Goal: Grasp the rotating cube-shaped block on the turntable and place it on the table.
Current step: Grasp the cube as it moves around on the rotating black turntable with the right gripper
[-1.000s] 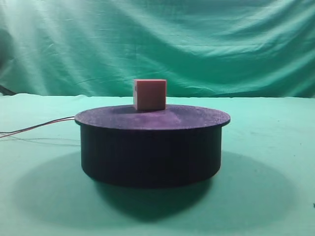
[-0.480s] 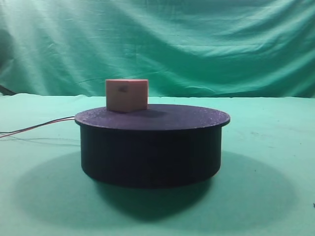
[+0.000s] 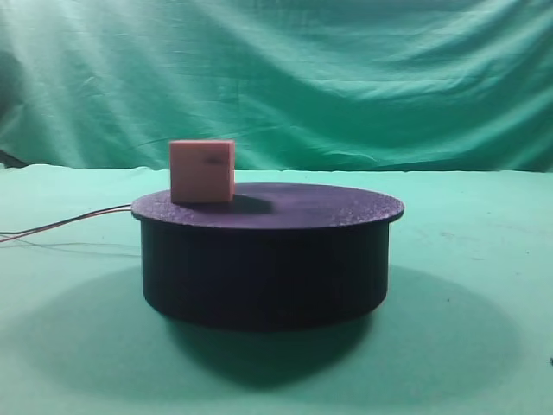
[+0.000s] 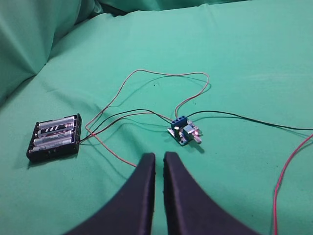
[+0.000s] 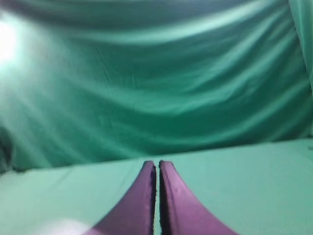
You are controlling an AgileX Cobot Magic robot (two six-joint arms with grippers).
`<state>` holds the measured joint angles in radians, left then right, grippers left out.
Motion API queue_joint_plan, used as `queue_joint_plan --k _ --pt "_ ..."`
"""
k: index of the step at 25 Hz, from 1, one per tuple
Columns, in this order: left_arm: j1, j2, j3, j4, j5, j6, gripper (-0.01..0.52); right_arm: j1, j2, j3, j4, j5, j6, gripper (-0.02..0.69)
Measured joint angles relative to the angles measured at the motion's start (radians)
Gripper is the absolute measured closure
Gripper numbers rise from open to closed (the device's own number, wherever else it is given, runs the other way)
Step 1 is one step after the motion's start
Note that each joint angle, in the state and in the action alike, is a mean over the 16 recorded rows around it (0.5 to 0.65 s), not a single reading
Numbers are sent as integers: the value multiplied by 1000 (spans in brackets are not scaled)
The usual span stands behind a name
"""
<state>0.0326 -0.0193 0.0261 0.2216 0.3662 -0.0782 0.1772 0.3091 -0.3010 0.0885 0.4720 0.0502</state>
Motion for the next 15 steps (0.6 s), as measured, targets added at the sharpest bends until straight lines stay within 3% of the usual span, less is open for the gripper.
queue_joint_plan --k 10,15 --pt "0 0 0 0 0 0 514 118 349 -136 261 155 -417 665" --pt "0 0 0 0 0 0 514 259 554 -226 335 186 -499 665"
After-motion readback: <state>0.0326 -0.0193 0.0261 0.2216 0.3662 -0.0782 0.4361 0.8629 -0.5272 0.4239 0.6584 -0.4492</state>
